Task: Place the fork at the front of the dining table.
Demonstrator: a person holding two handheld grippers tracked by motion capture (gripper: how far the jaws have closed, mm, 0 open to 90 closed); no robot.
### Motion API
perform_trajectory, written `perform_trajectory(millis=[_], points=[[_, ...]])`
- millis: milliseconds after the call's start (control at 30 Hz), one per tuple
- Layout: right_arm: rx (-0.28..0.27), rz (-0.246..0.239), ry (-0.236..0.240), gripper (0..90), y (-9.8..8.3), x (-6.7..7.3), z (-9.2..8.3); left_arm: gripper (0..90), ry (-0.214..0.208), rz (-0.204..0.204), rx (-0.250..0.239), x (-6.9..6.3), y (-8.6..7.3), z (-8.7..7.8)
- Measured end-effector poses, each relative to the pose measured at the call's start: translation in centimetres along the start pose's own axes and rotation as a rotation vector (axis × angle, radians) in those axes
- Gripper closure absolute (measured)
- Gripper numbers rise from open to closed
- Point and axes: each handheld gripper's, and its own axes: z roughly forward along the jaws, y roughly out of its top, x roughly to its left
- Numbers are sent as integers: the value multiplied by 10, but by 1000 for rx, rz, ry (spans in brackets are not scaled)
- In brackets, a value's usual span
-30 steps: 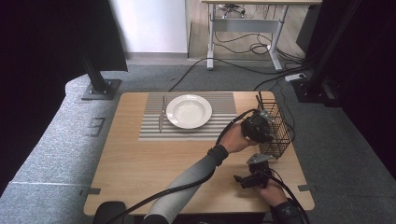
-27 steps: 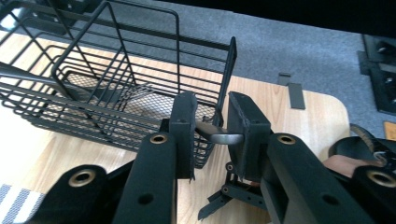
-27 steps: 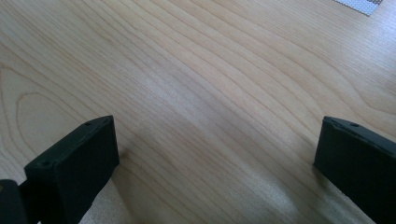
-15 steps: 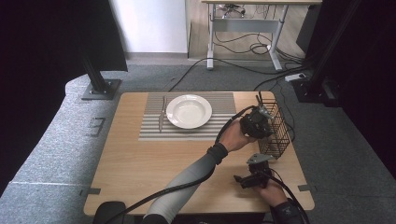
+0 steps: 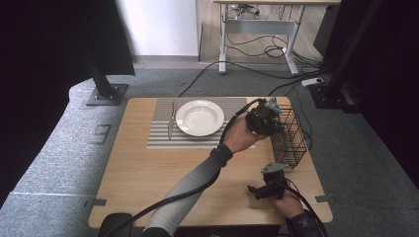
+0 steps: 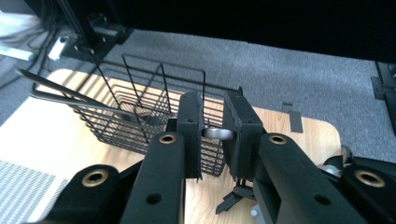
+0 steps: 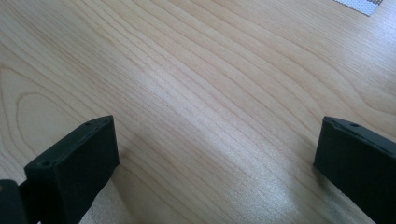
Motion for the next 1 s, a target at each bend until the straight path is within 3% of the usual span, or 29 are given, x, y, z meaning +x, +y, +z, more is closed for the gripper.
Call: perform_trajectory(millis=[267, 467, 700, 1000], points=[[-2, -1, 1, 0, 0, 0, 0, 774, 39, 10, -36, 3, 6, -40], [3, -3, 6, 0, 1, 0, 1, 774, 63, 4, -37, 9, -1, -61], [1, -3, 6, 0, 1, 0, 1, 774, 86, -18, -14, 20, -28, -80], [2, -3, 8, 0, 2, -1, 1, 774, 77, -36, 17, 26, -60, -93]])
